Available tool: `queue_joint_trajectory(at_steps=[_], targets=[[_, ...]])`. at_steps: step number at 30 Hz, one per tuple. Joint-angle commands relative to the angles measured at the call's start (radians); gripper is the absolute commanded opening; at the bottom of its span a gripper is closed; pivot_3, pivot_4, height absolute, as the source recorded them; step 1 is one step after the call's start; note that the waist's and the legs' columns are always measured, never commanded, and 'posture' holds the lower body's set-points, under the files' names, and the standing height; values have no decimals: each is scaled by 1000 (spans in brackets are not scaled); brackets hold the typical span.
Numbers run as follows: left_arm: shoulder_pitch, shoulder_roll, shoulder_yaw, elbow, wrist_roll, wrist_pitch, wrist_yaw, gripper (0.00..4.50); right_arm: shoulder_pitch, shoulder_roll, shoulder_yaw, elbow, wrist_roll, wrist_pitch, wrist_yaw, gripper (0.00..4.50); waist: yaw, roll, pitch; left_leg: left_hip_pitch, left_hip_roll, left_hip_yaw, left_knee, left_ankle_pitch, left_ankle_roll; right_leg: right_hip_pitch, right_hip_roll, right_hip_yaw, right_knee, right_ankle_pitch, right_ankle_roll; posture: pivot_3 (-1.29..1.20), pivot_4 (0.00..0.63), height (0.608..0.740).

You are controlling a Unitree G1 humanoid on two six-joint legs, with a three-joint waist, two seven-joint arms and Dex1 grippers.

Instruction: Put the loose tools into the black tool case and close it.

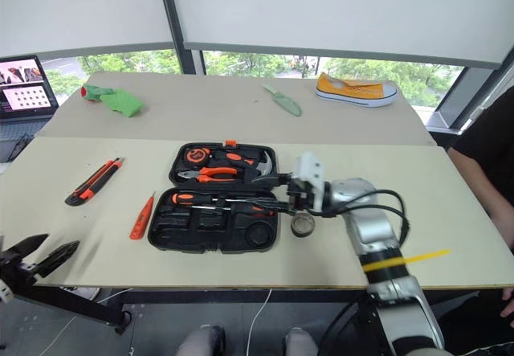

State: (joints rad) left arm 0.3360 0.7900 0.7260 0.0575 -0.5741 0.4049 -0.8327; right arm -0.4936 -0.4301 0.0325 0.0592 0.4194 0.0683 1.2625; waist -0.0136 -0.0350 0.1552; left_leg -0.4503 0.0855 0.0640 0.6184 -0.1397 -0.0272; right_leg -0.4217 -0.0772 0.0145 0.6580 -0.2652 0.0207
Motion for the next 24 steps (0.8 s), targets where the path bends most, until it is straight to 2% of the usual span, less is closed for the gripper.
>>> queue_joint_trajectory(at_steps=[1,3,4,6,9,12,14,17,22,24], targets=[[27,29,46,-55,-7,65,18,4500,53,-73,-86,-69,77,10,23,3086,2,0,0,0,0,0,0,-3,-5,0,0,0,-1,0,0,0,150,740],[15,31,30,-136,-37,132,43,4500,74,-102,-94,-81,83,4,32,3466,5,0,0,3,0,1,0,-4,-6,-1,-1,0,-2,-3,-5,0,150,740],[3,32,17,-180,-52,166,59,4500,76,-108,-97,-91,91,13,26,3940,5,-1,0,5,0,1,-1,-4,-7,0,-1,0,-2,-4,-7,0,150,740],[-37,37,-24,-267,-68,271,130,4500,65,-110,-97,-114,96,13,12,4415,5,-1,0,5,0,1,-1,-4,-8,0,-1,0,-2,-4,-8,0,150,740],[-146,14,-97,-391,-136,431,243,4500,42,-113,-83,-156,105,26,6,4415,5,-1,0,5,0,1,-1,-4,-8,2,-1,0,-1,-3,-7,0,150,740],[-251,-11,-181,-447,-148,563,363,4500,17,-113,-65,-185,112,59,-2,4415,3,-2,0,5,-1,0,-1,-3,-7,3,1,2,-1,2,0,0,150,740],[-310,-28,-235,-461,-134,622,429,4500,-1,-110,-56,-198,112,79,-15,4415,0,-2,0,5,-1,0,-1,2,1,3,2,3,-1,1,1,0,150,740],[-368,-41,-312,-440,-64,647,506,4500,-21,-108,-50,-215,119,99,-32,4415,-2,-2,0,4,-1,0,-3,2,2,2,3,5,0,1,1,0,150,740],[-436,-84,-404,-397,-39,665,523,4500,-40,-108,-48,-237,128,123,-57,4415,3,-2,0,4,-2,-1,-4,2,2,2,3,6,0,1,1,0,150,740],[-443,-90,-422,-381,-22,664,522,3983,-42,-112,-49,-250,133,134,-63,4500,4,-2,1,4,-2,-1,-4,2,2,2,3,6,-1,1,1,0,150,740]])
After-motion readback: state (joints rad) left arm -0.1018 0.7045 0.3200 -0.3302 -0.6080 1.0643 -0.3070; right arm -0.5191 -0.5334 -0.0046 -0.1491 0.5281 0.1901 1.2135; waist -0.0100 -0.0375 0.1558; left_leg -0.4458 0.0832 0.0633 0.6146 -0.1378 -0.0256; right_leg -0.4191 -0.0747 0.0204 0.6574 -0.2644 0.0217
